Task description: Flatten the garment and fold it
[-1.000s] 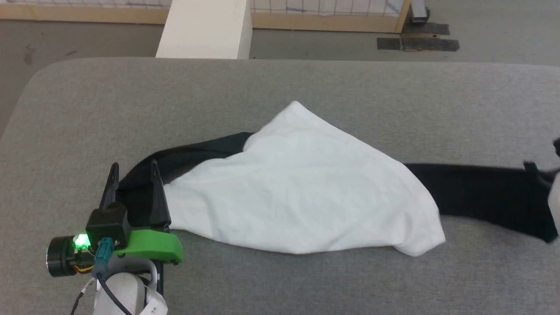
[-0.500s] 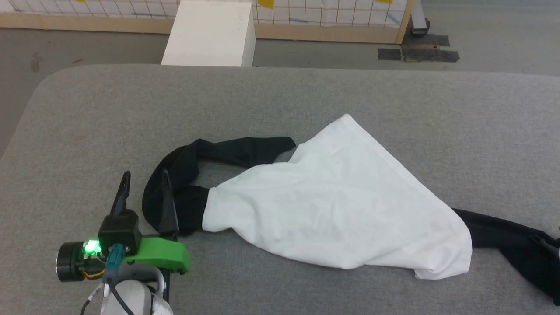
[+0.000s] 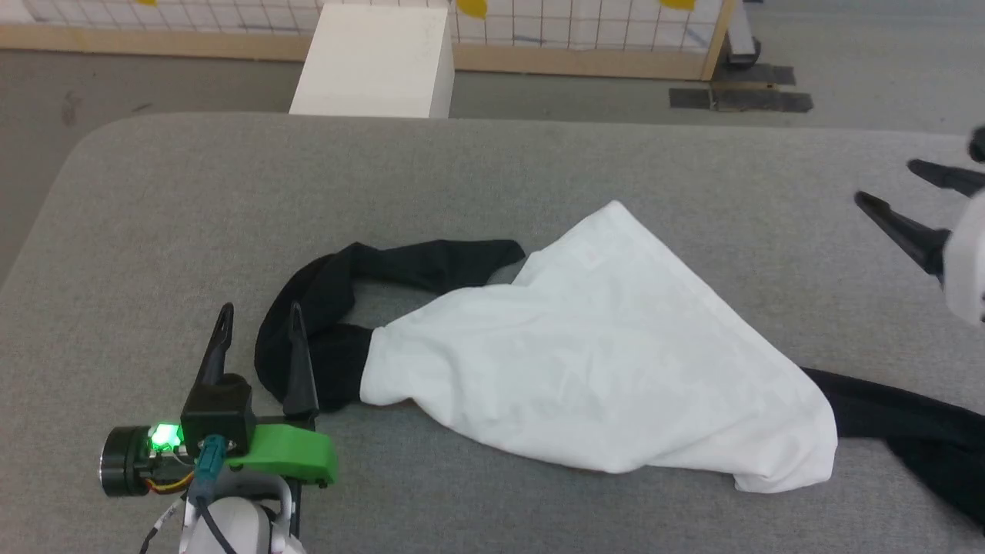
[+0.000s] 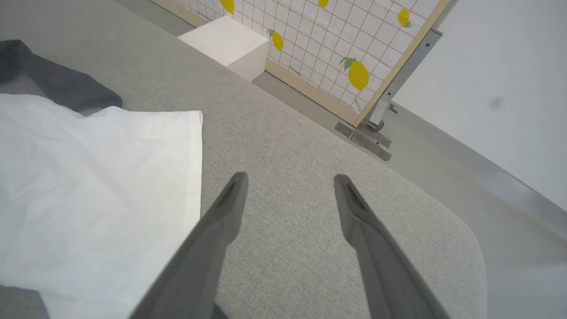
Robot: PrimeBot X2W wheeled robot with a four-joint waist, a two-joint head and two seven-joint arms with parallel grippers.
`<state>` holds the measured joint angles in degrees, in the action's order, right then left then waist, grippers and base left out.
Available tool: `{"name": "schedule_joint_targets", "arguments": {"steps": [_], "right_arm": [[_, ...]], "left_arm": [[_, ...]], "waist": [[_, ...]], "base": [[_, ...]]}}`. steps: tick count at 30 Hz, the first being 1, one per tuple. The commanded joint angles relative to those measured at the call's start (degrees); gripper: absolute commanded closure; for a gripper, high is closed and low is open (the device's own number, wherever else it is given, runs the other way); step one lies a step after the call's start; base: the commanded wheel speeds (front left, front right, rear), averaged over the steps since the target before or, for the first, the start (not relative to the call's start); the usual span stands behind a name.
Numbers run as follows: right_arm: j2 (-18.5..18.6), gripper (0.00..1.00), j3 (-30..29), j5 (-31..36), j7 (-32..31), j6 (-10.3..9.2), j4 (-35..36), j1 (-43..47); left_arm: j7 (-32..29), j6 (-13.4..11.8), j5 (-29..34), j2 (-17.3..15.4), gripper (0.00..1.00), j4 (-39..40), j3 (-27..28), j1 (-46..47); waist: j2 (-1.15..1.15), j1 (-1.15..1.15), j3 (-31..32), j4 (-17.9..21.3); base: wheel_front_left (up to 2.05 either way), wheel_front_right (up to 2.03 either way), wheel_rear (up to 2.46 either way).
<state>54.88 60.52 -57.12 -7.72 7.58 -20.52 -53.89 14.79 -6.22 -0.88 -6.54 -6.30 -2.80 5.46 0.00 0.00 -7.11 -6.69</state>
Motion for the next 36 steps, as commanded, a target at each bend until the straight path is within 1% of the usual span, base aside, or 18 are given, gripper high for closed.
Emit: {"name": "schedule_joint_targets", "arguments": {"steps": [1, 5, 7, 11, 14, 17, 21, 25, 26, 27, 32, 36], "right_arm": [[-1.3, 0.00, 0.1, 0.1, -2.5, -0.09, 0.5, -1.6], [-6.4, 0.00, 0.6, -1.3, -11.7, -0.09, -0.4, -6.0], [-9.1, 0.00, 1.5, -1.0, -15.8, -0.09, -2.8, -8.2], [-13.9, 0.00, 4.5, 0.6, -21.2, -0.09, -8.2, -10.6], [-16.8, 0.00, 6.3, 1.7, -22.3, -0.09, -12.7, -11.0], [-19.5, 0.00, 7.2, 0.5, -22.3, -0.09, -17.5, -9.7], [-20.8, 0.00, 9.9, -0.3, -22.6, -0.09, -20.0, -6.7], [-21.0, 0.00, 11.2, -1.4, -22.4, -0.09, -20.0, -5.2], [-21.0, 0.75, 11.3, -1.7, -21.8, -0.09, -19.7, -5.3], [-21.0, 1.00, 11.4, -2.1, -20.6, -0.09, -19.4, -5.7], [-20.4, 1.00, 11.7, -2.7, -13.7, -0.09, -17.6, -8.4], [-18.8, 1.00, 11.9, -2.1, -6.8, -0.09, -15.0, -10.6]], "left_arm": [[0.2, -0.5, 0.7, 0.1, 0.00, 0.5, -0.2, 0.9], [0.2, -0.7, 0.5, 0.7, 0.00, 1.2, -1.1, 2.9], [0.2, -0.9, 0.3, 1.1, 0.00, 1.4, -1.5, 4.0], [0.2, -1.3, -0.2, 1.9, 0.00, 1.7, -2.2, 5.6], [0.2, -1.5, -0.6, 2.3, 0.00, 1.7, -2.6, 6.5], [0.2, -1.8, -0.8, 2.6, 0.00, 1.7, -2.8, 7.1], [0.2, -1.9, -1.1, 2.9, 0.00, 1.5, -2.9, 7.4], [0.2, -2.1, -1.1, 2.9, 0.00, 1.2, -2.0, 7.1], [0.2, -2.2, -1.1, 2.9, 0.00, 1.1, -1.8, 7.0], [0.2, -2.2, -1.0, 2.8, 0.00, 1.0, -1.5, 6.9], [0.2, -1.9, -0.7, 2.0, 0.00, 0.3, -0.4, 6.0], [0.2, -1.7, -0.5, 1.5, 0.00, 0.0, 0.1, 4.9]], "waist": [[0.00, 0.00, -2.5, -1.7], [0.00, 0.00, -6.0, -4.0], [0.00, 0.00, -7.9, -5.5], [0.00, 0.00, -11.0, -7.8], [0.00, 0.00, -12.5, -9.2], [0.00, 0.00, -13.6, -10.4], [0.00, 0.00, -14.1, -11.0], [0.00, 0.00, -13.6, -9.9], [0.00, 0.00, -13.4, -9.5], [0.00, 0.00, -12.9, -8.9], [0.00, 0.00, -10.0, -6.5], [0.00, 0.00, -7.2, -5.0]], "base": [[0.00, 0.00, 0.00], [0.00, 0.00, 0.00], [0.00, 0.00, 0.00], [0.00, 0.00, 0.00], [0.00, 0.00, 0.00], [0.00, 0.00, 0.00], [0.00, 0.00, 0.00], [0.00, 0.00, 0.00], [0.00, 0.00, 0.00], [0.00, 0.00, 0.00], [0.00, 0.00, 0.00], [0.00, 0.00, 0.00]]}}
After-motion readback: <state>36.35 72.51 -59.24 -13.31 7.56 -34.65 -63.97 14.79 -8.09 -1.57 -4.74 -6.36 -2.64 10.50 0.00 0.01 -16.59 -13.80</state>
